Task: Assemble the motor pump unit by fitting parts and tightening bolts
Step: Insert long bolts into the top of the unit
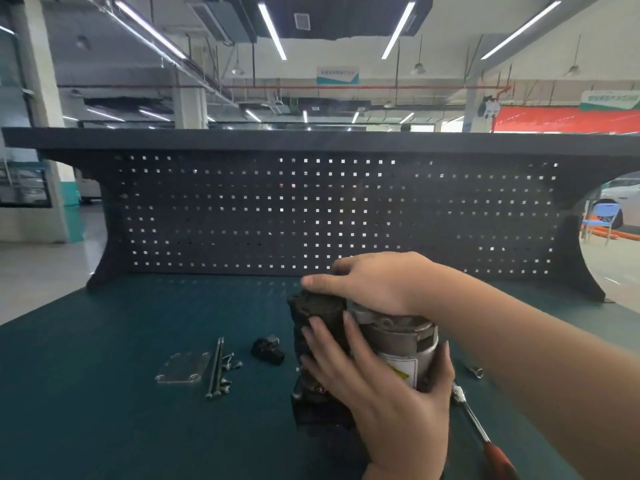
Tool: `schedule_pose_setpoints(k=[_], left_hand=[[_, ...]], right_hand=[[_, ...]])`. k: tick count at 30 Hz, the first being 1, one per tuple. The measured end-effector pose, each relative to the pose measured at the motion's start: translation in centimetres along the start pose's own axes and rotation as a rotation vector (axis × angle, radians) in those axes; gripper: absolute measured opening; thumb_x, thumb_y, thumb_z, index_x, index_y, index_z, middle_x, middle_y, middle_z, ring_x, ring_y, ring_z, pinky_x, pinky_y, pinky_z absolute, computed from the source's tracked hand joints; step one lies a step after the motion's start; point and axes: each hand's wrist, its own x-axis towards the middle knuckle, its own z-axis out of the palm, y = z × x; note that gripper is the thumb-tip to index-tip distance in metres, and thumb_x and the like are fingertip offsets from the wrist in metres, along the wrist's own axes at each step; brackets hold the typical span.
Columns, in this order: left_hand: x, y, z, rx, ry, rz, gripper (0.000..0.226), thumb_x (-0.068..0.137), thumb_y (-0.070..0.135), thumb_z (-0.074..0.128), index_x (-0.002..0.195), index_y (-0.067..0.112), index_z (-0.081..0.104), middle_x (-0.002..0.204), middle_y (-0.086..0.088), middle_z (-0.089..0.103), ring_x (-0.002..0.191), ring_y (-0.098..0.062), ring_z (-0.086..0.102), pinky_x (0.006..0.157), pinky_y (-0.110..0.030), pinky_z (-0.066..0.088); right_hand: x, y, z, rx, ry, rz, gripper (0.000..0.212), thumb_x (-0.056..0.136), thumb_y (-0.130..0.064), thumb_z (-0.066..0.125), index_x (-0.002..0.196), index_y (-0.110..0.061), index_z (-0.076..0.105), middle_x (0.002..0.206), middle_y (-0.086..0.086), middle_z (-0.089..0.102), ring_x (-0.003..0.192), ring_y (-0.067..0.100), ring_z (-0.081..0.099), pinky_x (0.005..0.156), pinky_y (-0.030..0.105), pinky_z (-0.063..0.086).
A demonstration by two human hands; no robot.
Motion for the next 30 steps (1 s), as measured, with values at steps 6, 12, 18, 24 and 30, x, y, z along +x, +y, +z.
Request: schedule_pose_setpoints(k=[6, 12, 18, 24, 30], left_hand=[[0.4, -0.4, -0.4, -0.031, -0.096, 0.025, 0.095, 0.079, 0.063, 0.058, 0.138, -0.007, 0.033, 0.151, -0.028, 0.02, 0.14, -0.042, 0.02, 0.103, -0.069, 0.031], [6.1, -6.9, -4.5, -0.389, 0.163, -0.21, 0.02, 0.097, 0.027, 0.046, 0.108, 0.011, 0.042, 0.104, -0.013, 0.047, 0.092, -0.012, 0.05, 0.084, -0.022, 0.042], [11.8, -19.7, -8.2, 0.459, -0.814, -0.759, 0.019, 0.093, 0.017, 0.058, 0.099, -0.001, 0.06, 0.105, -0.019, 0.066, 0.097, -0.033, 0.06, 0.079, -0.034, 0.045], [10.7, -21.0, -8.9, 0.587, -1.113, -0.537, 0.016, 0.085, 0.026, 0.068, 0.09, 0.022, 0.054, 0.095, 0.005, 0.06, 0.084, -0.011, 0.057, 0.068, -0.022, 0.042], [10.3, -20.8, -8.4, 0.662, -1.055, -0.34, 0.013, 0.091, 0.028, 0.064, 0.088, 0.025, 0.052, 0.089, 0.008, 0.058, 0.087, -0.013, 0.059, 0.082, -0.029, 0.05]], right_hand=[[1.2, 0.3, -0.4, 0.203, 0.0, 0.024, 0.045, 0.107, -0.031, 0.019, 0.151, -0.042, 0.014, 0.146, 0.015, 0.039, 0.129, 0.034, 0.044, 0.098, 0.037, 0.036], [1.2, 1.0, 0.2, 0.098, 0.027, 0.066, 0.084, 0.08, -0.085, 0.025, 0.119, -0.022, 0.065, 0.106, -0.004, 0.07, 0.102, 0.021, 0.062, 0.068, 0.033, 0.034], [1.5, 1.3, 0.8, 0.117, 0.096, 0.077, 0.085, 0.076, -0.088, 0.023, 0.104, -0.023, 0.069, 0.077, -0.01, 0.068, 0.074, 0.012, 0.059, 0.062, 0.031, 0.033], [1.6, 1.5, 1.0, 0.106, 0.146, 0.084, 0.076, 0.08, -0.085, 0.024, 0.081, -0.019, 0.062, 0.07, -0.004, 0.067, 0.074, 0.018, 0.062, 0.068, 0.035, 0.039], [1.4, 1.6, 1.0, 0.109, 0.165, 0.095, 0.071, 0.081, -0.083, 0.026, 0.076, -0.02, 0.058, 0.071, -0.005, 0.066, 0.073, 0.017, 0.061, 0.065, 0.034, 0.036]])
